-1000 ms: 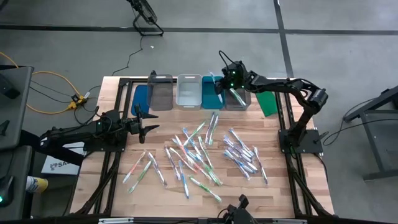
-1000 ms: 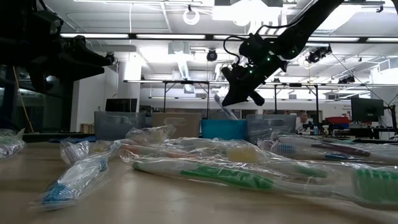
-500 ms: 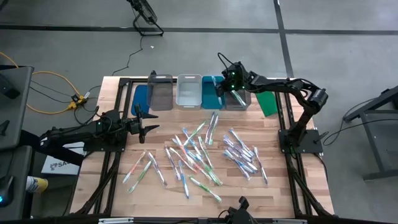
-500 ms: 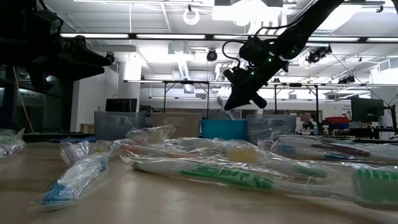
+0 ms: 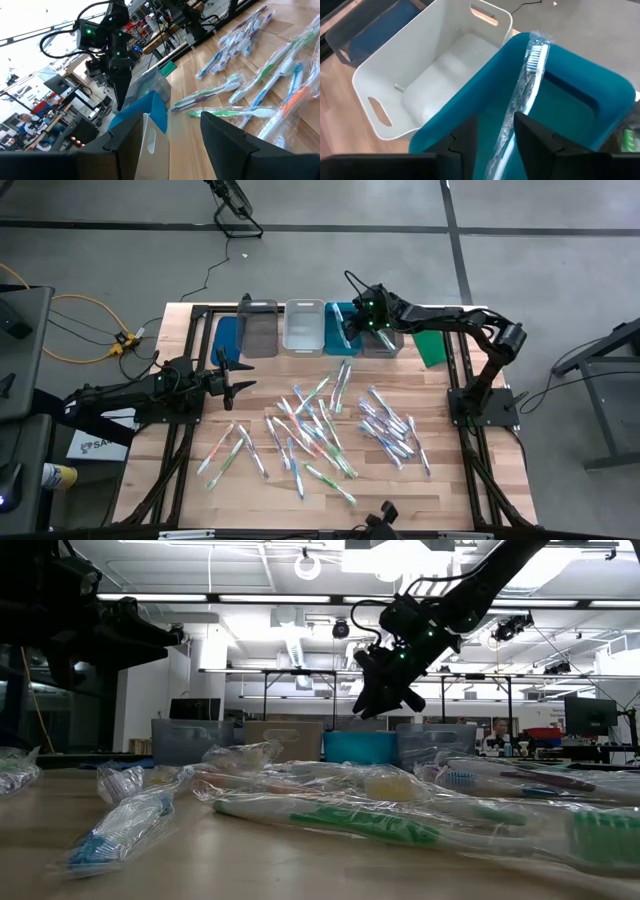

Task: Pick & Place Toothbrushes
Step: Put the blue toothbrush into the blue bin

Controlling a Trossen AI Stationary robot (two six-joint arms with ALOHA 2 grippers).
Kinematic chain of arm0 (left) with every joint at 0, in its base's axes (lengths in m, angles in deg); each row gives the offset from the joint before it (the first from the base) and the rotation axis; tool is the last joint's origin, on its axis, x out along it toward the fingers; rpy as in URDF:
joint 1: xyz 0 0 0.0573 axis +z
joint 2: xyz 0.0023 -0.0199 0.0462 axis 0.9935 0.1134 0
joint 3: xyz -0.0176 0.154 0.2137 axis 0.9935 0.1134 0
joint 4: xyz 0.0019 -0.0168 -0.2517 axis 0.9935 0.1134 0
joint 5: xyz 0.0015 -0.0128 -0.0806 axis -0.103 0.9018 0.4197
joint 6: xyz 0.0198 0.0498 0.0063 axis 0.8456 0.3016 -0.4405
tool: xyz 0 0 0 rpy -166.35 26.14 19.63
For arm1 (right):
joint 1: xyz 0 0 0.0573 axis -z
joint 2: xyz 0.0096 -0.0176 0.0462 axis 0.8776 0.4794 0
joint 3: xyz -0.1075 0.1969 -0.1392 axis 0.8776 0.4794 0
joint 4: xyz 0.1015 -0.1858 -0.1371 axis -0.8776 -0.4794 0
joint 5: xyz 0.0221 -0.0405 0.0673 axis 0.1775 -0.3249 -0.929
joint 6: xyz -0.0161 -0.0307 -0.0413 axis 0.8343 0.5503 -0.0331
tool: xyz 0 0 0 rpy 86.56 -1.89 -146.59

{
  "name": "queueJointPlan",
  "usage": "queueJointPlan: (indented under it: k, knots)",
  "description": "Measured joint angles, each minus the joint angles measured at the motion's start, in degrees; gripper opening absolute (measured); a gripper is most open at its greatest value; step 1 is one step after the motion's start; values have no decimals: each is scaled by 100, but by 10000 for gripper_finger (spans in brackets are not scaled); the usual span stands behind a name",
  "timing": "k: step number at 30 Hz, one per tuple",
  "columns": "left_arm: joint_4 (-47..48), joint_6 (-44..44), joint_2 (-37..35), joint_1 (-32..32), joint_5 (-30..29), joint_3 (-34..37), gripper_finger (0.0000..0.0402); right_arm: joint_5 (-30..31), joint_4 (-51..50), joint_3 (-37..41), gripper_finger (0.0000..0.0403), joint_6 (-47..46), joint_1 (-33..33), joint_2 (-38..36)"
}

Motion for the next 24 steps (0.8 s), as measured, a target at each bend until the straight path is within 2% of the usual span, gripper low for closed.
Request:
queueJointPlan:
  k: [6, 12, 19, 24]
  knots:
    - [-1, 0, -1, -1, 1, 0, 193, 48, 4, 0, 129, -94, -75, 0]
    - [-1, 0, -1, -2, 2, 0, 193, 346, 28, -1, 129, -341, -71, -2]
    - [-1, 0, -1, 0, 0, 0, 193, 292, -868, -2, 129, -655, -275, -68]
    - [0, 0, -1, -2, 1, 0, 193, 344, -1529, 0, 129, -675, -516, -445]
